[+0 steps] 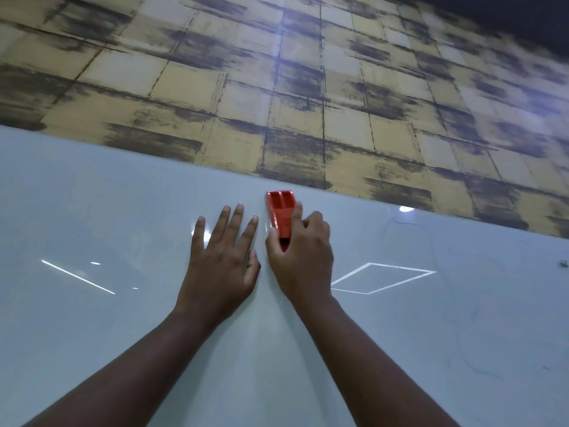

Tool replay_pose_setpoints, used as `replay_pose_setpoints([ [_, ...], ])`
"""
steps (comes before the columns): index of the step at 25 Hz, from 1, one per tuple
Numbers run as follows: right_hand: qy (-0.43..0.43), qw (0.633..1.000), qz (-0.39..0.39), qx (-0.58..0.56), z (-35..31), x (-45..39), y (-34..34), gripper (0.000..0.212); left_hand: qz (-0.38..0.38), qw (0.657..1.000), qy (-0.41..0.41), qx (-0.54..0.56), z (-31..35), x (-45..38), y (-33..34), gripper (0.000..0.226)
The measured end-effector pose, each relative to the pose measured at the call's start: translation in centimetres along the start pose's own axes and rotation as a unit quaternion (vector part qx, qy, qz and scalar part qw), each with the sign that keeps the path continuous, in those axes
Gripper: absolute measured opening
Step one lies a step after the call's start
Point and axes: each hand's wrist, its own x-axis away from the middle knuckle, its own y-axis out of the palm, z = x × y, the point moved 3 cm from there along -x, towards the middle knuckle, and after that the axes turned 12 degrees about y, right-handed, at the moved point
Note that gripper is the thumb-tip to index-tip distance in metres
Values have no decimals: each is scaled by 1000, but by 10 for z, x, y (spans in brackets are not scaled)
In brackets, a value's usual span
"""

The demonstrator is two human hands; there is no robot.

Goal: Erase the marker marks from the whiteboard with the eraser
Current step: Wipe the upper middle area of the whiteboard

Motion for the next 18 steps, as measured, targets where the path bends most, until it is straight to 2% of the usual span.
replay_pose_setpoints([
  [4, -91, 995, -46, 21, 7, -9, -5, 75, -1, 1000, 2, -2, -2, 1, 0, 67],
  [6, -92, 994, -52, 39, 25, -21, -15, 74, 1, 1000, 4, -7, -3, 1, -1, 67],
  [10, 13, 997, -37, 71, 80, -55, -36, 74, 8, 1000, 1, -11, -1, 3, -4, 65],
  [14, 131, 986, 14, 102, 141, -71, -55, 72, -3, 1000, 2, -11, -1, 3, -3, 66],
  [18, 188, 974, 44, 119, 180, -67, -72, 70, -12, 1000, 3, -8, 0, 5, -3, 66],
])
